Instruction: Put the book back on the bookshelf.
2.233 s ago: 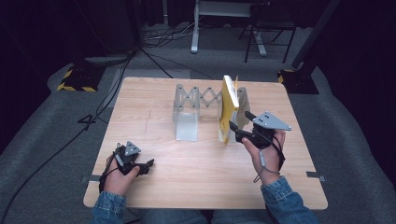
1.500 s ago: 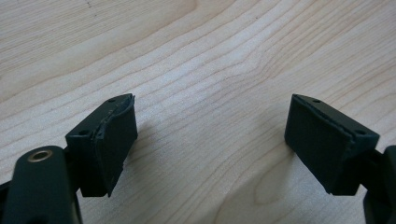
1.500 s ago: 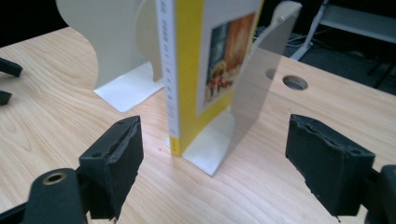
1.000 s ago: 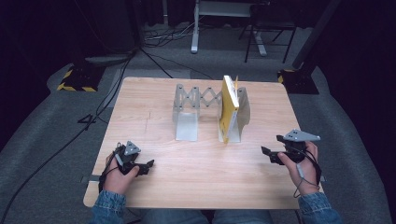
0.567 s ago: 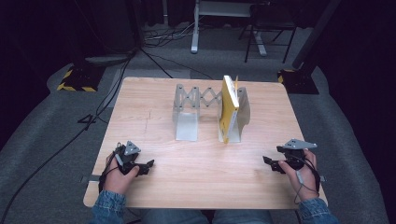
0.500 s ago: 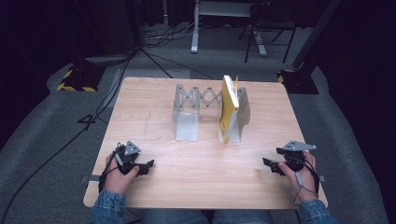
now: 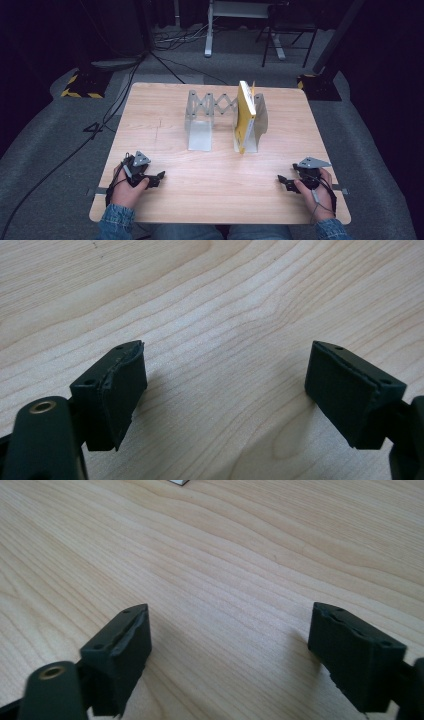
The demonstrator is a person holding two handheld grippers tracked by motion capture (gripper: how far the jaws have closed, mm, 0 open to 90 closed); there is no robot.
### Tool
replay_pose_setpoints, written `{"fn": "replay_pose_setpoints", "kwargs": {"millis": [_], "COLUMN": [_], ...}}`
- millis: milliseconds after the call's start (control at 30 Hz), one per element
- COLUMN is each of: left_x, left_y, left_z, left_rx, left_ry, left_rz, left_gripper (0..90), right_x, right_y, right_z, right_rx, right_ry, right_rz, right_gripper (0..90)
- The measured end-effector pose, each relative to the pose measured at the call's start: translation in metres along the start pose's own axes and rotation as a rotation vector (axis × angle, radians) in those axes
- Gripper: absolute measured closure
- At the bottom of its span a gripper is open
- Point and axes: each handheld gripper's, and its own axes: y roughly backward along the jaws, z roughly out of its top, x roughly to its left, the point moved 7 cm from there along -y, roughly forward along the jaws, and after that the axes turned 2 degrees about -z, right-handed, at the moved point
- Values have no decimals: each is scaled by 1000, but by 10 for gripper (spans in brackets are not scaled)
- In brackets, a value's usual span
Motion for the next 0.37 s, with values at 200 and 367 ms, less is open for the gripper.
{"fn": "replay_pose_setpoints", "kwargs": {"millis": [200, 367], "left_x": [0, 0], "left_y": [0, 0], "left_z": [0, 0], "left_rx": [0, 0], "left_ry": [0, 3], "left_rz": [0, 0], "left_gripper": [173, 173], "right_x": [1, 1], "right_y": [-1, -2], "right_z": [0, 0], "right_rx": [-5, -6], "right_ry": [-6, -6], "right_rz": [-2, -3], "right_gripper": [152, 147]}}
